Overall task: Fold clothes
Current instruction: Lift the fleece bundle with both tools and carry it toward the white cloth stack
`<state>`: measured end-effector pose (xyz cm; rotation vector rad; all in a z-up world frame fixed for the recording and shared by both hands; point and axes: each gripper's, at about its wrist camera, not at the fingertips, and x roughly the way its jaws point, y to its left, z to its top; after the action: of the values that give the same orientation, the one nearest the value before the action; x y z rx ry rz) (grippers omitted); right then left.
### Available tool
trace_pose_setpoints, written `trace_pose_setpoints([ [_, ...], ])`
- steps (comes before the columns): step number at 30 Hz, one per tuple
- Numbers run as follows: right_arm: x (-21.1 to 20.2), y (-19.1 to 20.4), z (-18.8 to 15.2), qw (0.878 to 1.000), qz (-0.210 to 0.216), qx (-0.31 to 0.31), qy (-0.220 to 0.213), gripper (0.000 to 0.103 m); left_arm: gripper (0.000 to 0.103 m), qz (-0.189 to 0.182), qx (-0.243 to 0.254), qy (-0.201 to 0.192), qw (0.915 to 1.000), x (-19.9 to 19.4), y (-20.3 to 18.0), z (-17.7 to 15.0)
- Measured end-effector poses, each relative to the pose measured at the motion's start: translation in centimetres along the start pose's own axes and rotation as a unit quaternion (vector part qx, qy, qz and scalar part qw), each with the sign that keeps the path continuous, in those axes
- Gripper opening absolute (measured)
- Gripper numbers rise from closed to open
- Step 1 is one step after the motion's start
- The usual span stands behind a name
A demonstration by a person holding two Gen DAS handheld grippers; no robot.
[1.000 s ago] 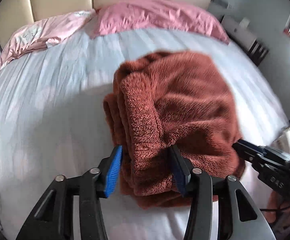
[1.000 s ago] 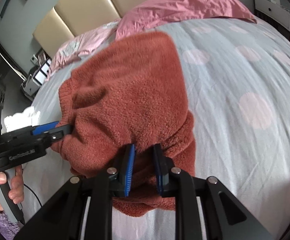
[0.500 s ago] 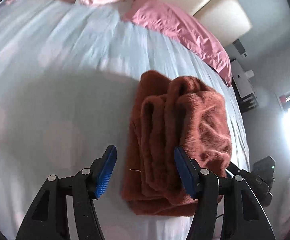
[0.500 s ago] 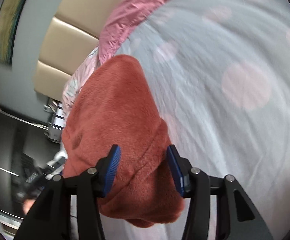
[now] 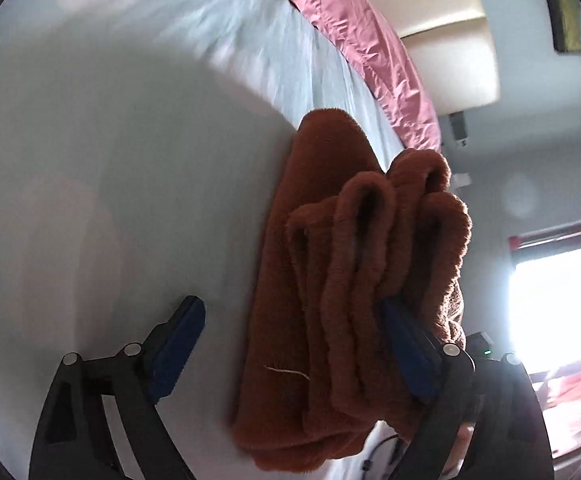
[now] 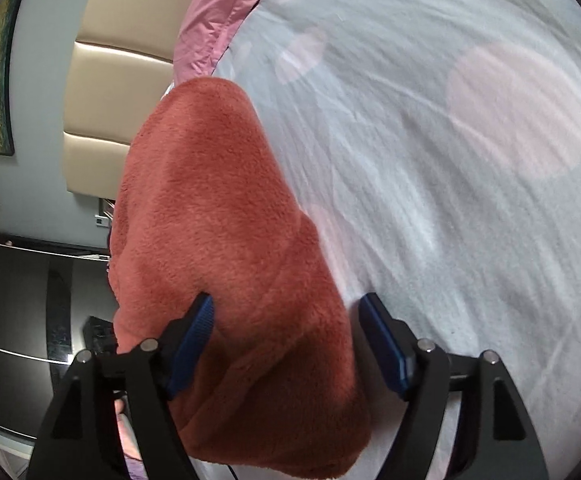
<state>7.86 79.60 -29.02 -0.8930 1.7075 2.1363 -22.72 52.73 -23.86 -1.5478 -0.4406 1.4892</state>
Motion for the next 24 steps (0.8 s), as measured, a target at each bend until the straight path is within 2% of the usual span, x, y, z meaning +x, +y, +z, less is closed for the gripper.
trace_pose_setpoints([
  [5, 1.0, 0.0, -0.1, 1.000, 0.016, 0.005, -0.006, 0.072, 0.091, -0.029, -0.003, -0.009, 0.9995, 0.6, 0.0, -0.7],
  [8, 1.9, 0.3, -0.3, 1.000, 0.027, 0.001, -0.004, 0.062, 0.091, -0.038, 0.000, -0.005, 0.9993, 1.4, -0.6, -1.1],
  [9, 2.0, 0.3, -0.4, 1.000, 0.029, 0.003, -0.004, 0.060, 0.089, -0.043, -0.001, -0.001, 0.9991, 1.7, -0.8, -1.2],
  [10, 2.1, 0.3, -0.4, 0.999, 0.032, 0.004, -0.004, 0.056, 0.081, -0.045, 0.002, 0.002, 0.9990, 2.0, -1.1, -1.4],
  [12, 2.1, 0.3, -0.5, 0.999, 0.036, 0.006, -0.004, 0.049, 0.075, -0.048, 0.008, 0.007, 0.9988, 2.5, -1.6, -1.7],
  [13, 2.1, 0.4, -0.6, 0.999, 0.039, 0.006, -0.004, 0.045, 0.069, -0.043, 0.017, 0.002, 0.9989, 2.4, -1.9, -1.8],
  [16, 1.9, 1.2, -0.9, 0.999, 0.034, -0.014, -0.014, 0.039, 0.062, -0.040, 0.032, -0.010, 0.9986, 1.8, -2.7, -2.0],
  [20, 1.4, 1.9, -1.4, 0.998, 0.042, -0.024, -0.029, 0.036, 0.059, -0.037, 0.054, -0.017, 0.9977, 1.0, -4.0, -2.3],
  [24, 0.5, 3.0, -1.9, 0.996, 0.056, -0.046, -0.045, 0.034, 0.058, -0.049, 0.063, -0.028, 0.9964, 0.0, -5.2, -2.5],
])
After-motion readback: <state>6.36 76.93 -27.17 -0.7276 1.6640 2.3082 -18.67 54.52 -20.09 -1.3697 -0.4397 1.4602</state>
